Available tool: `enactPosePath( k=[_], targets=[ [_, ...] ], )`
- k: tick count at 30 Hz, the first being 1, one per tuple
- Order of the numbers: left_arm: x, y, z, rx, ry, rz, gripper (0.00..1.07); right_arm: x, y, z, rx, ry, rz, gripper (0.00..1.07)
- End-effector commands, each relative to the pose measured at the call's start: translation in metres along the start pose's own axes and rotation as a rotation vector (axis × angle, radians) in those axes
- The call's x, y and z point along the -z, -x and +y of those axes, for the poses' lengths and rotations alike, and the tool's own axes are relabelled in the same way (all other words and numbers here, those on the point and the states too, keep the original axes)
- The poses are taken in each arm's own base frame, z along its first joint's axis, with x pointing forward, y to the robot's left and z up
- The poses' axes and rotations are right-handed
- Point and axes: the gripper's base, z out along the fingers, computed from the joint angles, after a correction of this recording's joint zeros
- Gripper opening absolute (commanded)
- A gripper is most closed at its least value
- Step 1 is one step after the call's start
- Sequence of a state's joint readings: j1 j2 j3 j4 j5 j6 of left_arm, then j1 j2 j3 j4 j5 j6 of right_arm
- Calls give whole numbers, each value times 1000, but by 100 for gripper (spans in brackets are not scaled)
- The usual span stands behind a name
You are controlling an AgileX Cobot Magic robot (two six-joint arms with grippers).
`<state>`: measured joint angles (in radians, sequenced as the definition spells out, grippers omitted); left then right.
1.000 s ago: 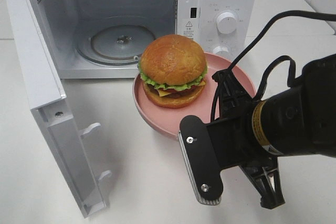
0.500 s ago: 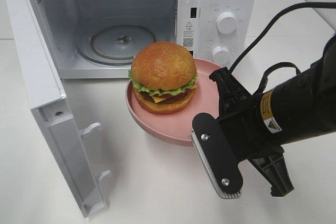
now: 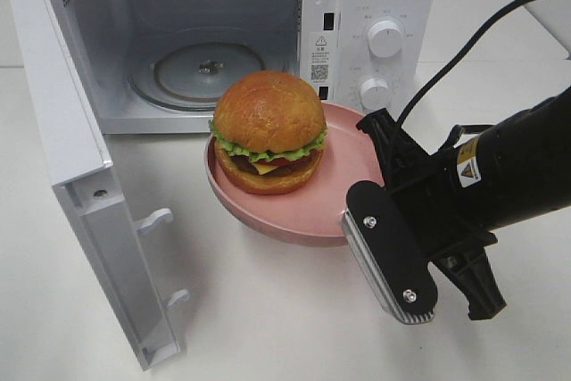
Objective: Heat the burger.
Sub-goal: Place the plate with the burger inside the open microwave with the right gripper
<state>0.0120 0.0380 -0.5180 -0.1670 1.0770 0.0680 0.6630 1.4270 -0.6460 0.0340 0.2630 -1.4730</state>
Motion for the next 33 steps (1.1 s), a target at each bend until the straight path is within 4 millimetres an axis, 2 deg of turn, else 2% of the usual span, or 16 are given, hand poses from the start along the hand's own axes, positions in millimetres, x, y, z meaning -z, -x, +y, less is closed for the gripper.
enactPosePath(
  k=[1, 16, 22, 33],
  targets=[
    [-1, 0, 0, -3, -3, -10, 98, 3, -2, -9, 14, -90, 0, 0],
    [-1, 0, 0, -3, -3, -10, 98, 2, -2, -16, 20, -164, 6, 0],
    [-1, 0, 0, -3, -3, -10, 98, -8, 0, -31, -26, -167, 10, 0],
    [-1, 0, 0, -3, -3, -10, 98, -22, 16, -55, 27, -175, -8, 0]
  ],
)
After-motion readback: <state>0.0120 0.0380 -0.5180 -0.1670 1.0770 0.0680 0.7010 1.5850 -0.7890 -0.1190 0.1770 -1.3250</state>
